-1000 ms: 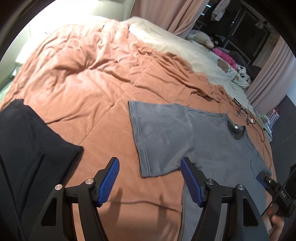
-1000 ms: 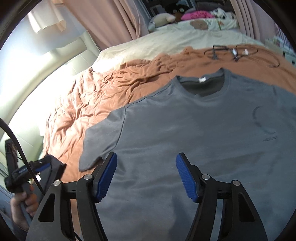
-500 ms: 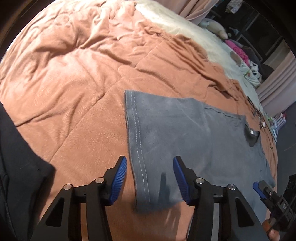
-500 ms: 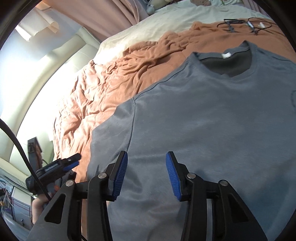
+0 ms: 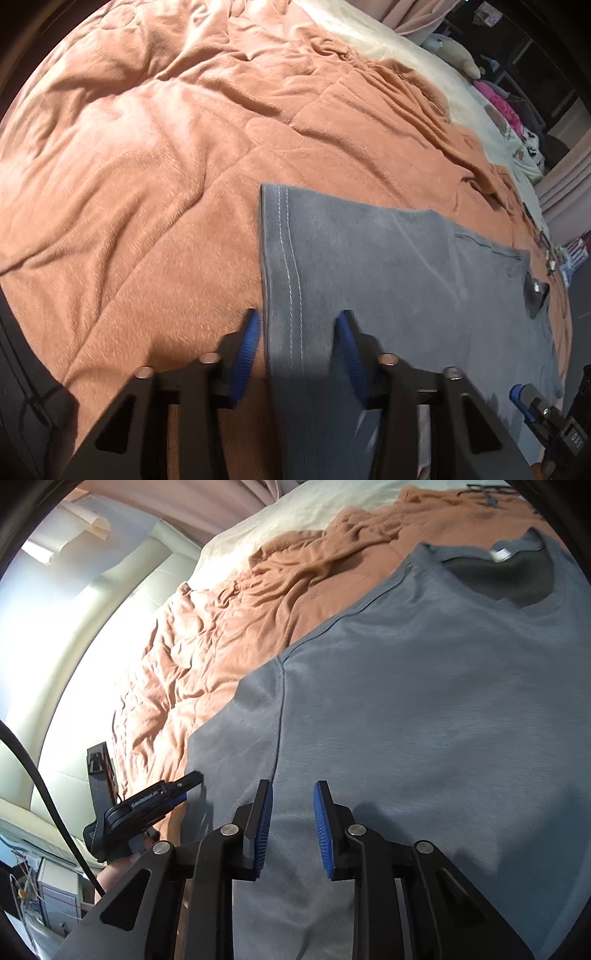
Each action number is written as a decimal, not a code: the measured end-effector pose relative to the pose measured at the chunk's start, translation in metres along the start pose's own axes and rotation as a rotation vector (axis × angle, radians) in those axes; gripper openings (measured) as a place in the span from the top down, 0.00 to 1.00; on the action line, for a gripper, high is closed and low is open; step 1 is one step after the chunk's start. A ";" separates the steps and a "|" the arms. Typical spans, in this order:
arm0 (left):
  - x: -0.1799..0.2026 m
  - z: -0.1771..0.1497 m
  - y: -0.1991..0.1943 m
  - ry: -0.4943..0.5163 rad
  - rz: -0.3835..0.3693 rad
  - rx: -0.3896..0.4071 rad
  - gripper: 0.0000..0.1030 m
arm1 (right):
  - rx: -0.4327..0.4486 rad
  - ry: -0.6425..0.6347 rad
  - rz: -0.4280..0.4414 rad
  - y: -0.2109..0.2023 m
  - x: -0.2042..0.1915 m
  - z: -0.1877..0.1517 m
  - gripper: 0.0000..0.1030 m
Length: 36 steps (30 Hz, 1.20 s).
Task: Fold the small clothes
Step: 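Grasp the t-shirt side edge with the left gripper and fold it inward over the body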
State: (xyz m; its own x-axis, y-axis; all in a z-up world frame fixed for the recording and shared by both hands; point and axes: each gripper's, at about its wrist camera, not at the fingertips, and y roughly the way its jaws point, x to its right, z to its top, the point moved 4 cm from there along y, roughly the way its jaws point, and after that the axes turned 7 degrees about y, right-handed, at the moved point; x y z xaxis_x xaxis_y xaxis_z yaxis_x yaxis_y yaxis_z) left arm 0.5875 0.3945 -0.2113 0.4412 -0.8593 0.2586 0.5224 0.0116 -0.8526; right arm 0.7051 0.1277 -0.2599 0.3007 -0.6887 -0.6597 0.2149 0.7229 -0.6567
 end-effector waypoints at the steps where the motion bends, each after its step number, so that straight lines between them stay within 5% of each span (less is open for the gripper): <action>1: 0.001 0.001 -0.001 0.005 0.004 -0.008 0.90 | -0.012 0.009 0.004 0.004 0.000 0.000 0.86; 5: 0.012 0.004 -0.013 0.045 -0.025 0.013 0.95 | -0.049 0.023 0.023 0.025 -0.004 0.000 0.96; 17: 0.049 0.030 -0.073 0.076 -0.109 0.096 0.95 | -0.181 0.094 0.044 0.086 0.000 -0.008 0.98; 28: 0.109 0.040 -0.103 0.124 -0.149 0.112 0.95 | -0.120 0.039 0.084 0.033 -0.008 0.008 0.96; 29: 0.119 0.040 -0.105 0.134 -0.155 0.114 0.95 | -0.117 0.030 0.095 0.028 -0.008 0.008 0.92; 31: 0.134 0.038 -0.109 0.146 -0.163 0.115 0.95 | -0.099 0.017 0.107 0.014 -0.005 0.008 0.64; 32: 0.141 0.038 -0.110 0.151 -0.167 0.114 0.95 | -0.080 0.011 0.110 0.007 -0.003 0.009 0.31; 33: 0.148 0.037 -0.111 0.157 -0.170 0.111 0.95 | -0.045 0.006 0.106 -0.001 0.000 0.011 0.19; 36: 0.168 0.034 -0.111 0.182 -0.175 0.102 0.95 | -0.016 0.012 0.098 -0.025 0.014 0.010 0.19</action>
State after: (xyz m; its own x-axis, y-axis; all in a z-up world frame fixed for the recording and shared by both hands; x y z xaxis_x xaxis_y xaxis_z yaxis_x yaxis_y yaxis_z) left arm 0.6284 0.2667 -0.0578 0.2041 -0.9306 0.3039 0.6536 -0.1015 -0.7500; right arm 0.7132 0.1011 -0.2490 0.3083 -0.6156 -0.7252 0.1704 0.7858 -0.5945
